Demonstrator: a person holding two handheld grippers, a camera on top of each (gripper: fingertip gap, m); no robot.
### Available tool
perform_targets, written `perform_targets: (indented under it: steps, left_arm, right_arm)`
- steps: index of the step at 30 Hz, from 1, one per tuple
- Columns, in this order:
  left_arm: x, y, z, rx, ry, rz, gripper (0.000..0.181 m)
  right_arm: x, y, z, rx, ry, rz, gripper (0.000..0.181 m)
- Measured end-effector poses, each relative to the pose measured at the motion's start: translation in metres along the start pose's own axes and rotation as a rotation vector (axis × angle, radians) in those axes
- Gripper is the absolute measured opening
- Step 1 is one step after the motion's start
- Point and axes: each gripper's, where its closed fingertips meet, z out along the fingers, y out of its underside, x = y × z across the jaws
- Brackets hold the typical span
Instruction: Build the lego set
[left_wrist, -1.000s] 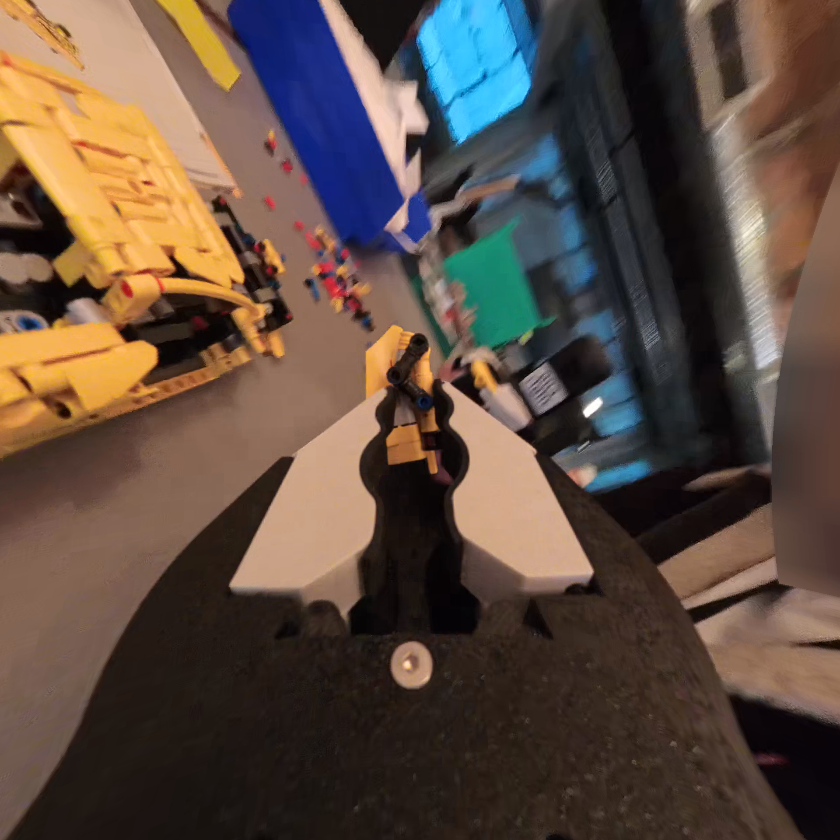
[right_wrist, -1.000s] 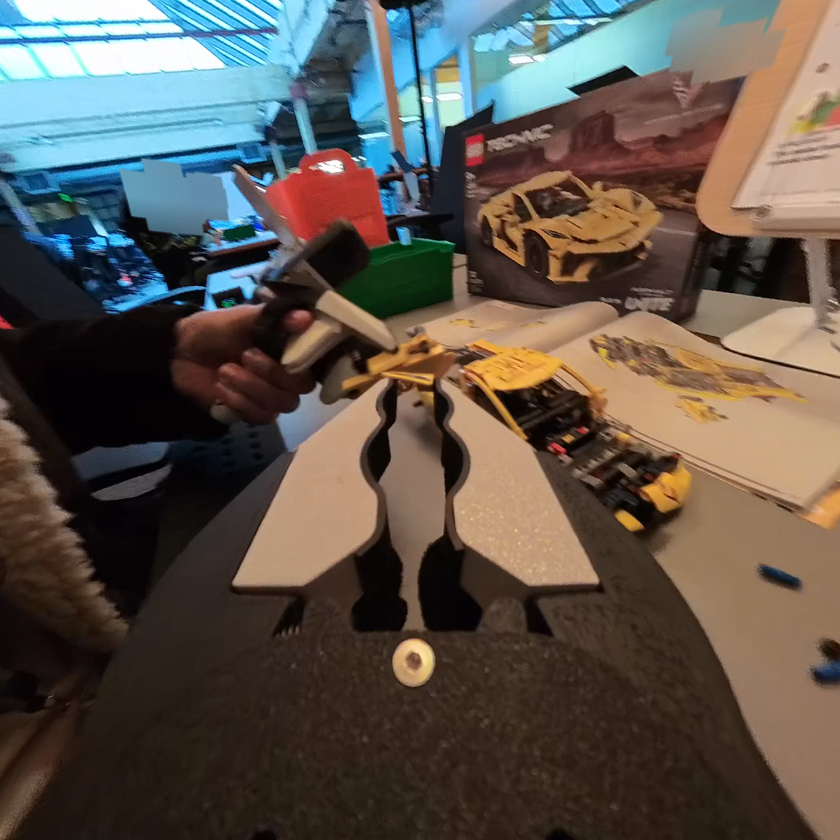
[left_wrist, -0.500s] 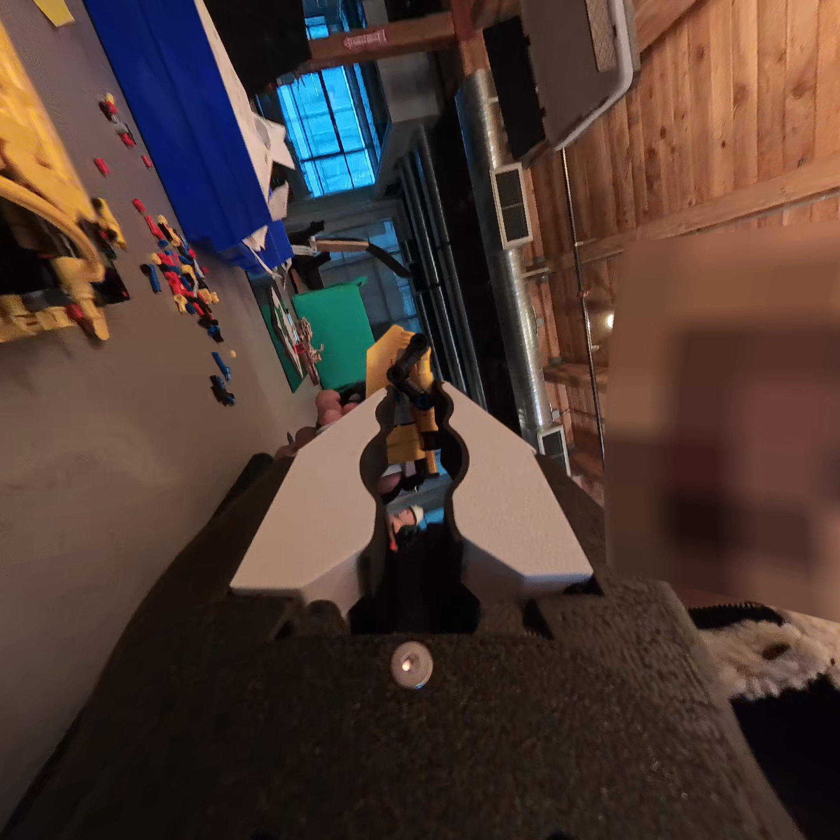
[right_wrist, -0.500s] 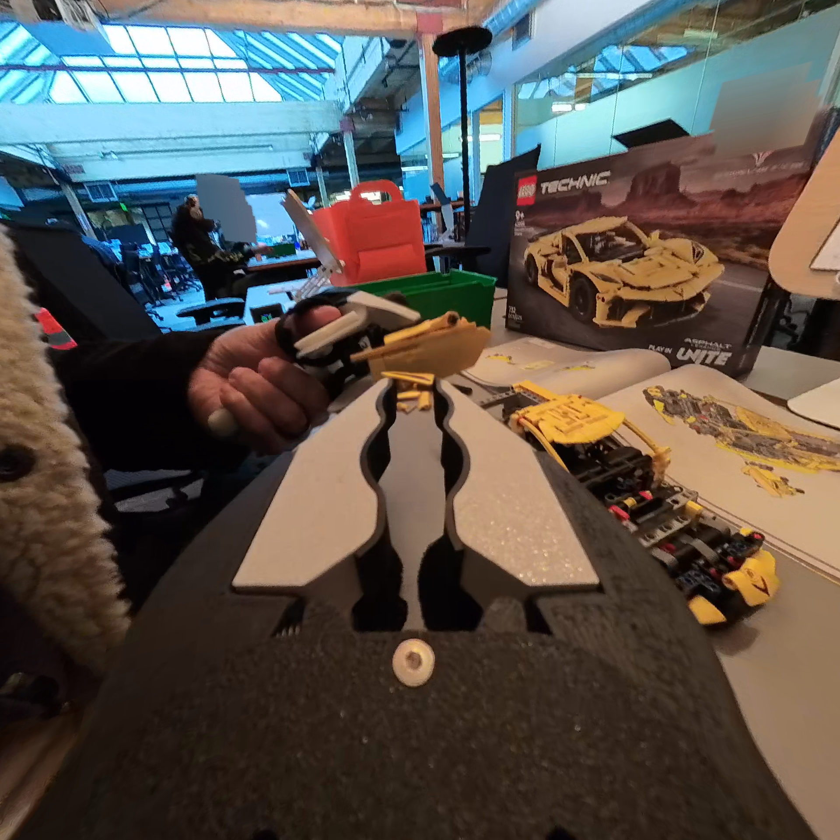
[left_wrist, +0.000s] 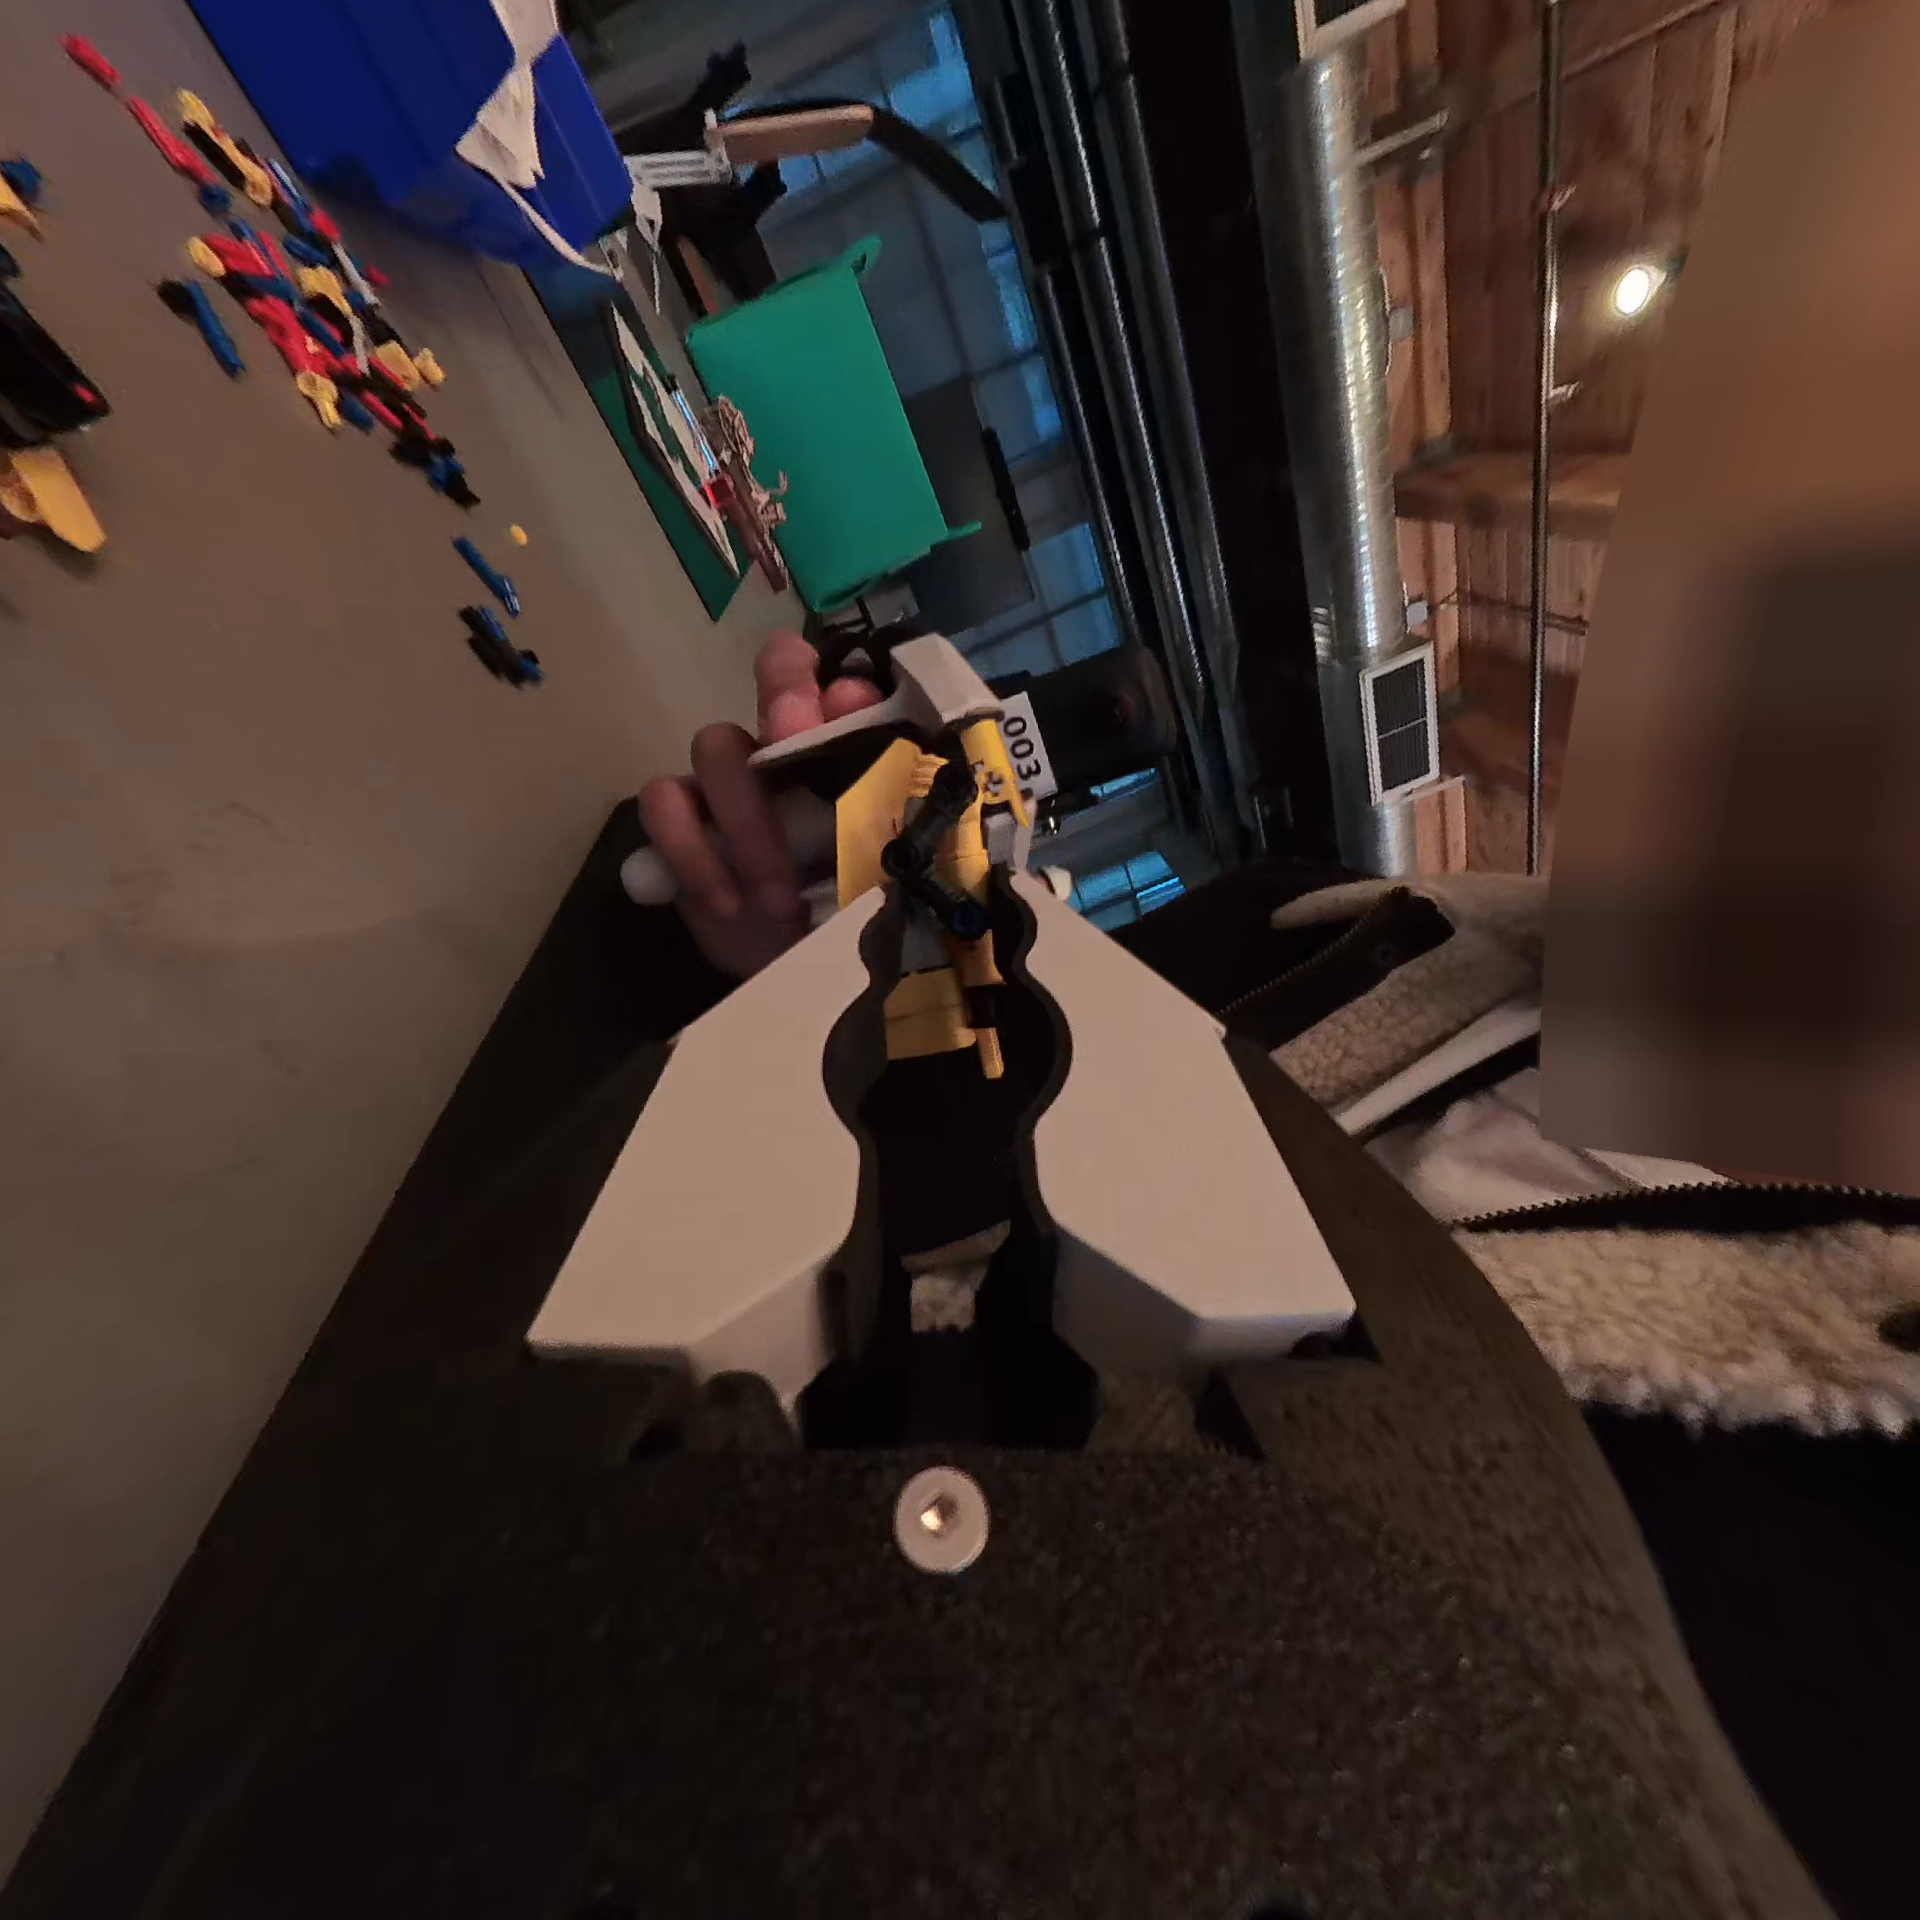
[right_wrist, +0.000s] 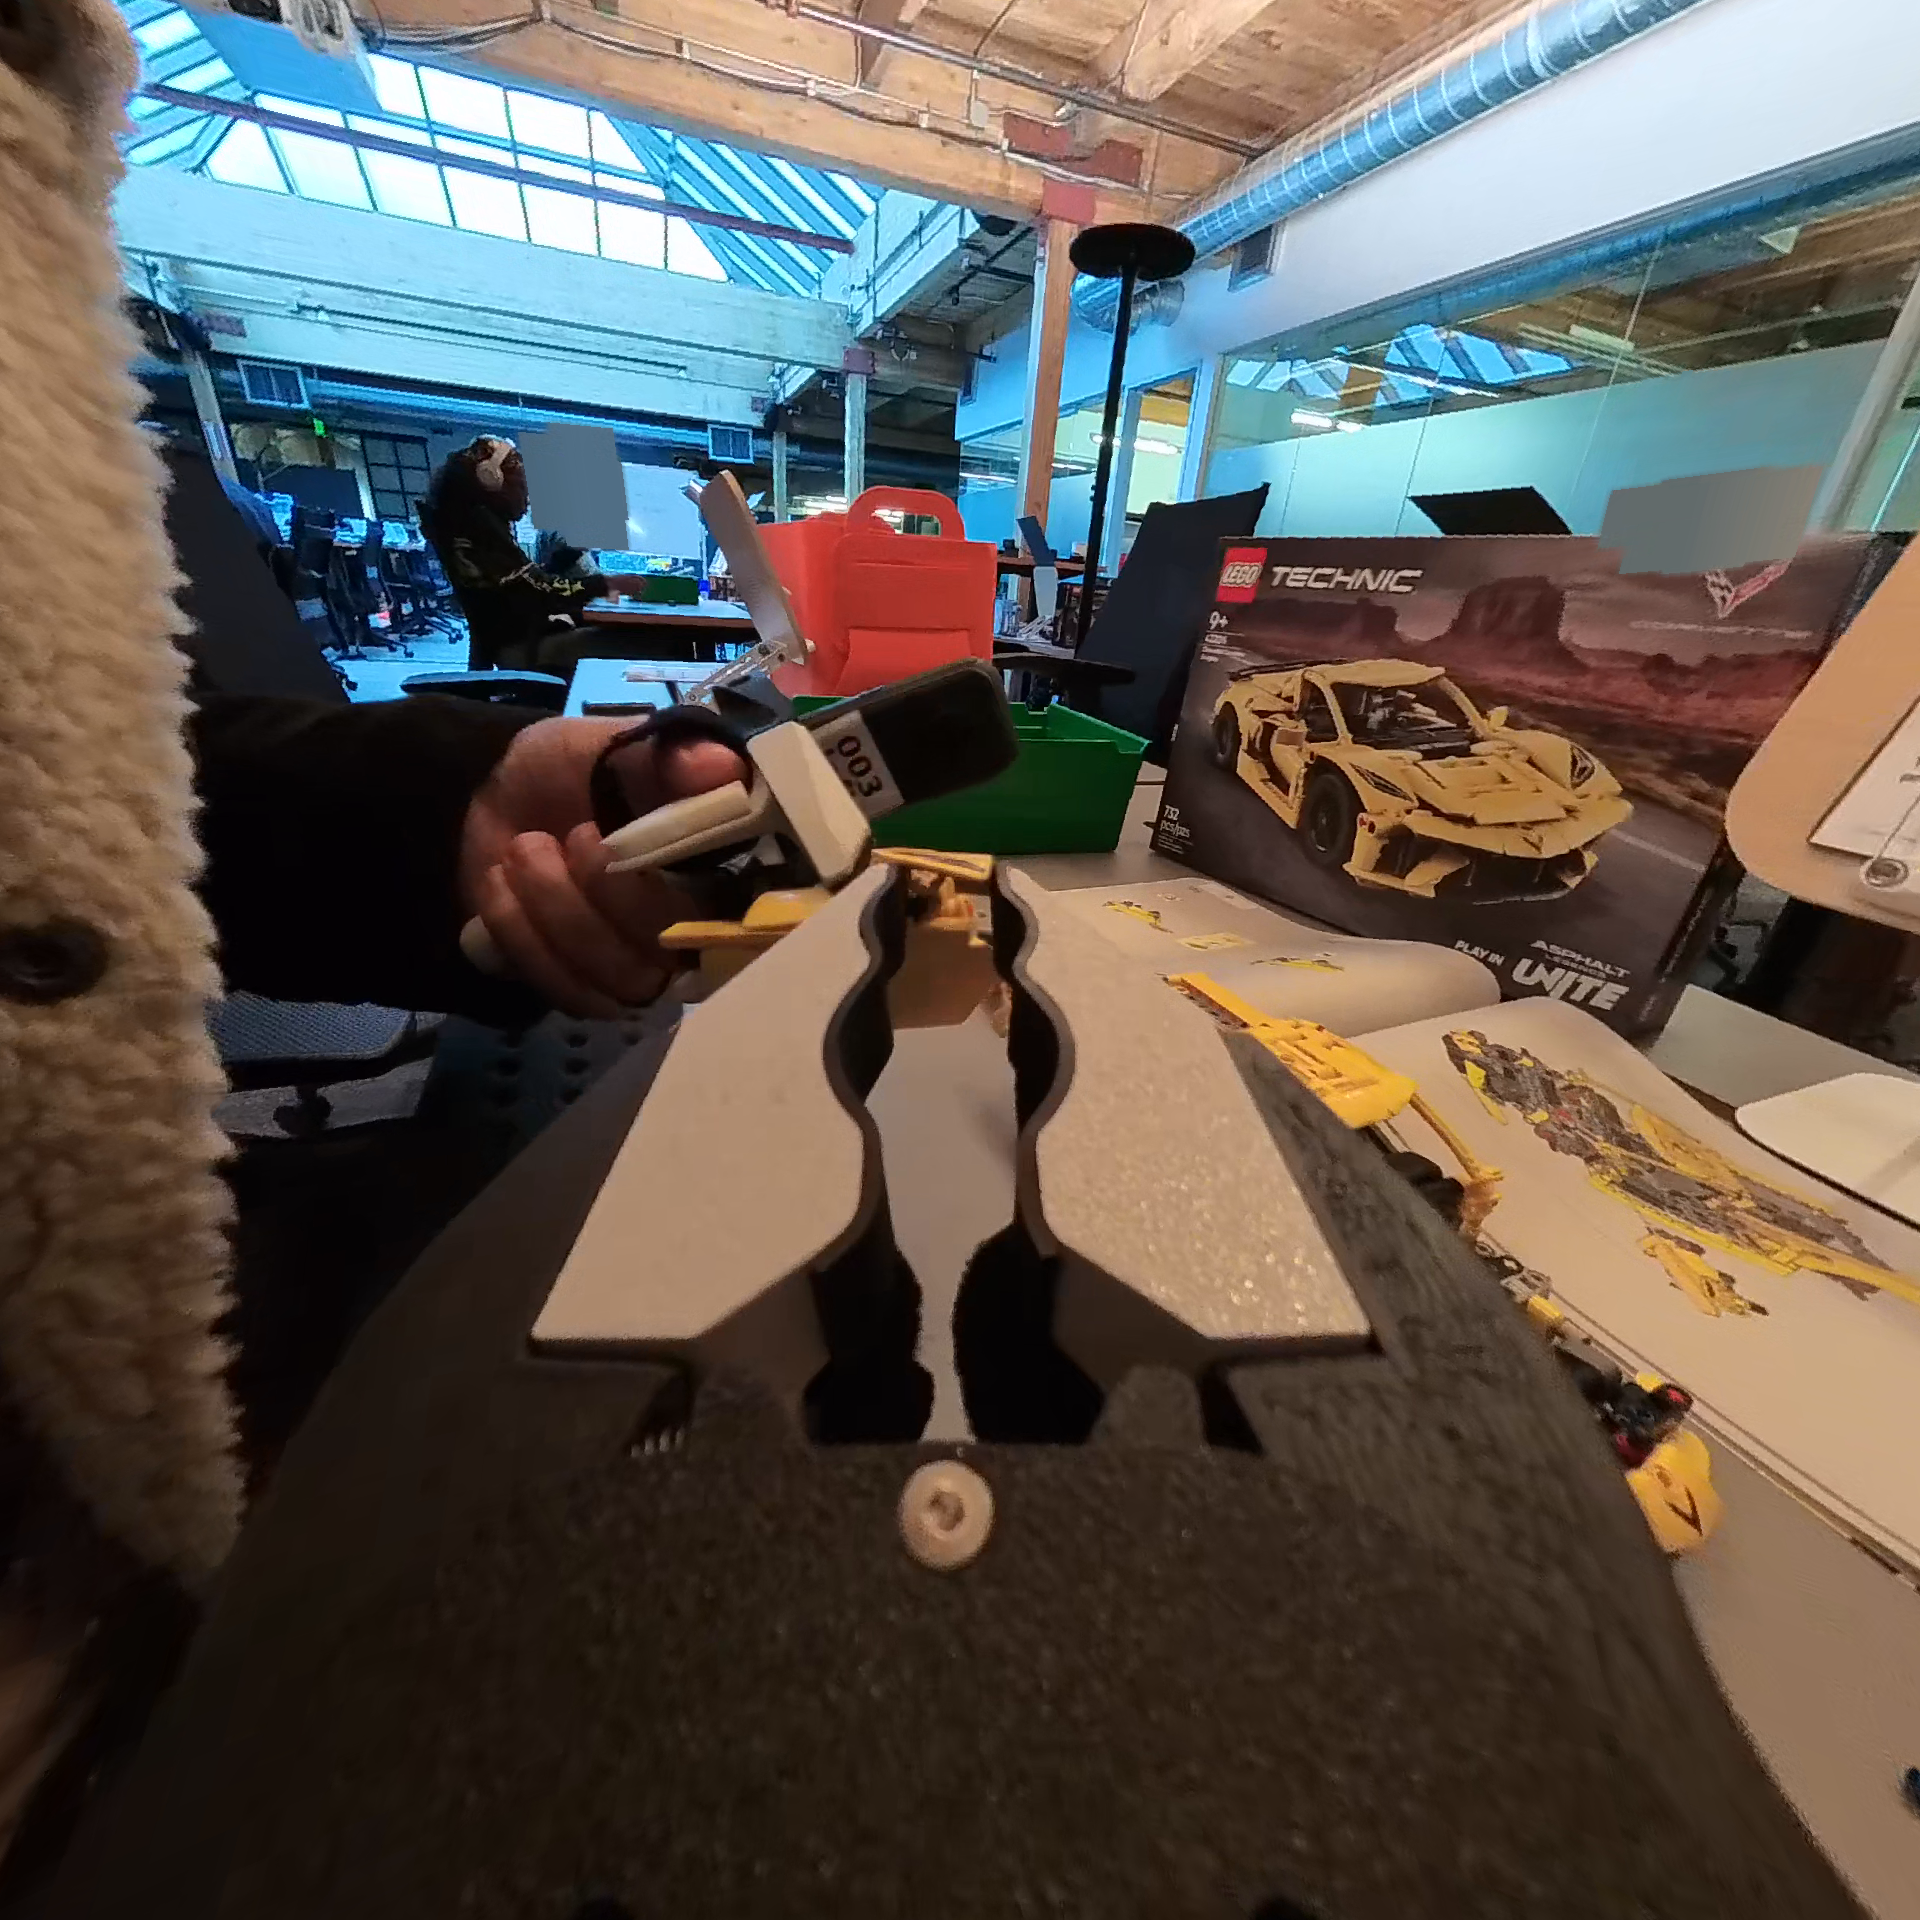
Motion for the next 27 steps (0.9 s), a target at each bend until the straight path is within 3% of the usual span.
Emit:
perform_targets:
  steps: [5,8,12,15,19,22,27]
  left_arm:
    - [0.003,0.001,-0.003,-0.009,-0.004,0.006,0.016]
    - [-0.01,-0.005,-0.016,0.016,-0.085,0.032,0.016]
    - [-0.057,-0.002,-0.05,-0.046,-0.416,0.15,0.016]
    - [-0.093,0.002,-0.087,-0.184,-0.745,0.308,0.016]
    - [-0.114,0.005,-0.114,-0.404,-1.016,0.543,0.016]
    - [-0.125,0.012,-0.12,-0.522,-1.089,0.635,0.016]
    - [-0.131,0.019,-0.114,-0.568,-1.099,0.67,0.016]
  right_arm:
    - [-0.001,-0.002,-0.002,0.008,-0.004,-0.018,0.014]
    - [0.003,0.002,-0.003,-0.007,0.005,0.011,0.014]
    - [0.007,0.009,-0.002,-0.04,0.022,0.028,0.015]
    - [0.007,0.014,-0.001,-0.062,0.024,0.023,0.015]
    - [0.008,0.017,0.0,-0.078,0.03,0.021,0.015]
    - [0.009,0.018,0.0,-0.081,0.033,0.026,0.015]
    - [0.008,0.018,-0.001,-0.083,0.029,0.039,0.015]
